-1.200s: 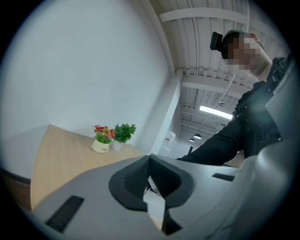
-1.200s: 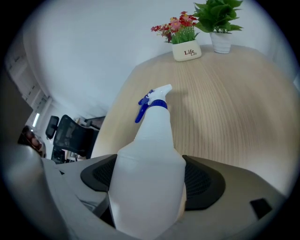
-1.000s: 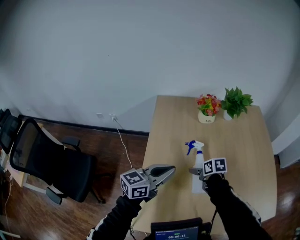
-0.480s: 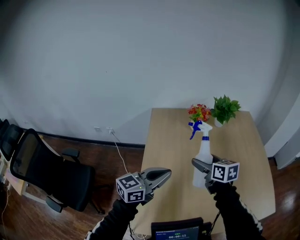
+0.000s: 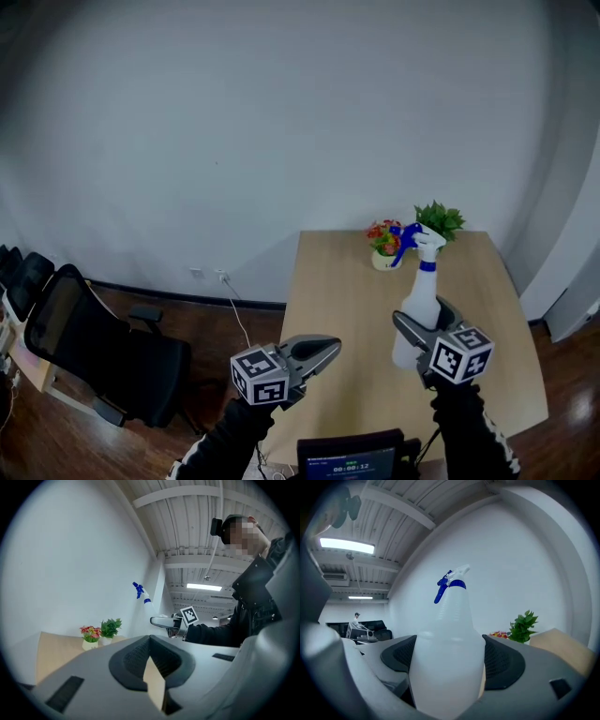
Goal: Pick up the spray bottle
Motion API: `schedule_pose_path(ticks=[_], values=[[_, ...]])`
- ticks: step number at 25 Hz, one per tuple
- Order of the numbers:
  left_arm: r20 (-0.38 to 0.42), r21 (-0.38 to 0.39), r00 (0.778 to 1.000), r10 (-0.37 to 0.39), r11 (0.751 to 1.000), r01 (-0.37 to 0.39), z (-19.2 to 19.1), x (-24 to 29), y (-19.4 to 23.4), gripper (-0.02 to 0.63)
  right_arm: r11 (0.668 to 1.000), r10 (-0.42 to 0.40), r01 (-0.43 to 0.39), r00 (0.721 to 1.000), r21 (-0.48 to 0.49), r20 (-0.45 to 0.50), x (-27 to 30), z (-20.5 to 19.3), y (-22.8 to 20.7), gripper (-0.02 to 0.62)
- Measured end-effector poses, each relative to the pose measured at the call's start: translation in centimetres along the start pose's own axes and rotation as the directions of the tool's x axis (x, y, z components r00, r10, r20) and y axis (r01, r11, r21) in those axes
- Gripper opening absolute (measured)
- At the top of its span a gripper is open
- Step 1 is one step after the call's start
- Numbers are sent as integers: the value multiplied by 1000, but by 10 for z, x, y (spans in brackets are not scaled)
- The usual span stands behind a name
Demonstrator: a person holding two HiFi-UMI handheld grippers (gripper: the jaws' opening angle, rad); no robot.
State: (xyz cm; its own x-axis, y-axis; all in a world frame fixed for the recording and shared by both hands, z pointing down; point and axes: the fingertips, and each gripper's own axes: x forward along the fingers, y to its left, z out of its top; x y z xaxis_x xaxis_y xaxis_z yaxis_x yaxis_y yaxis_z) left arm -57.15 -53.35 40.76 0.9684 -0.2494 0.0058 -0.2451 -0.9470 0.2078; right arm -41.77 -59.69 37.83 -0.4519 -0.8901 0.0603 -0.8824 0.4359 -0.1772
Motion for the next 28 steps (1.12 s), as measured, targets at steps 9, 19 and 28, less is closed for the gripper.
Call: schedule_pose_path(ticks=[9,19,28], values=[[1,37,1000,-19,999,19,0,26,-59,-5,994,-47,60,990,-96,129,-71,35,-7,403],[1,45,999,-33,998,33,0,19,-65,-5,990,-60,78,987,-115,152,-72,38,-2,403],[3,43,999,-37,998,37,2,16,-69,-5,990,-65,84,985,-110,159,-74,40,3,403]])
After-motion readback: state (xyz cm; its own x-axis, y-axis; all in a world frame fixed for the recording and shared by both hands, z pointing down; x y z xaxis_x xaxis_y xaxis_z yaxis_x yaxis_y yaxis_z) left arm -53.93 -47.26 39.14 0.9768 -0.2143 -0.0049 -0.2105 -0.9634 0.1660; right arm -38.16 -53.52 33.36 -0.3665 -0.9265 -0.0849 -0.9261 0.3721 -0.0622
